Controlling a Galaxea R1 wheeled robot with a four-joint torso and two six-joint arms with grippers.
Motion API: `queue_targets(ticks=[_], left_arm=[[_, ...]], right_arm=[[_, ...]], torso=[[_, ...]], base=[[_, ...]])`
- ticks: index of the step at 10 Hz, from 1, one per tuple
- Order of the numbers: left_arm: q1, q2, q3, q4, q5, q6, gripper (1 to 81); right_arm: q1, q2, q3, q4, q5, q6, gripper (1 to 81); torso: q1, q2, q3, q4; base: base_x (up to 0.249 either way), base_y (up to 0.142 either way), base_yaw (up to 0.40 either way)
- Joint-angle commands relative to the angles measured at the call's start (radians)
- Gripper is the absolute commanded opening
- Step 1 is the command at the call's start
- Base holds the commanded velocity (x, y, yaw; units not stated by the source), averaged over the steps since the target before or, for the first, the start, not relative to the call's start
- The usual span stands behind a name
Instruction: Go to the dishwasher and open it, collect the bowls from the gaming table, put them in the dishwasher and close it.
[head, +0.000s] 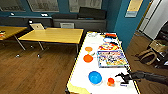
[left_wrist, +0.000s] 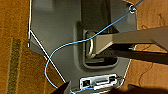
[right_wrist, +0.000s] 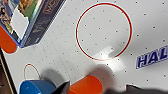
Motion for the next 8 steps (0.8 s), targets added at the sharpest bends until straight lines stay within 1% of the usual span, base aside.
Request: queue_targets(ticks=[1, 4, 6, 8], left_arm=[[0.001, -0.011, 0.005, -0.006, 0.060, -0.003, 81.1], [0.003, -0.014, 0.005, -0.009, 0.058, -0.003, 81.1], [0.003, -0.012, 0.005, -0.009, 0.060, -0.003, 81.1], [0.002, -0.009, 0.005, -0.009, 0.060, -0.003, 81.1]], right_arm=[[0.152, 0.014, 0.003, -0.017, -0.045, 0.005, 81.1], [0.151, 0.048, -0.002, -0.040, -0.045, 0.005, 81.1], [0.140, 0.042, 0.001, -0.043, -0.045, 0.005, 81.1], [0.123, 0.011, 0.036, -0.041, -0.045, 0.005, 81.1]], torso=[[0.000, 0.000, 0.000, 0.000], [0.000, 0.000, 0.000, 0.000], [0.000, 0.000, 0.000, 0.000], [0.000, 0.000, 0.000, 0.000]], base=[[0.000, 0.000, 0.000], [0.000, 0.000, 0.000], [0.000, 0.000, 0.000], [0.000, 0.000, 0.000]])
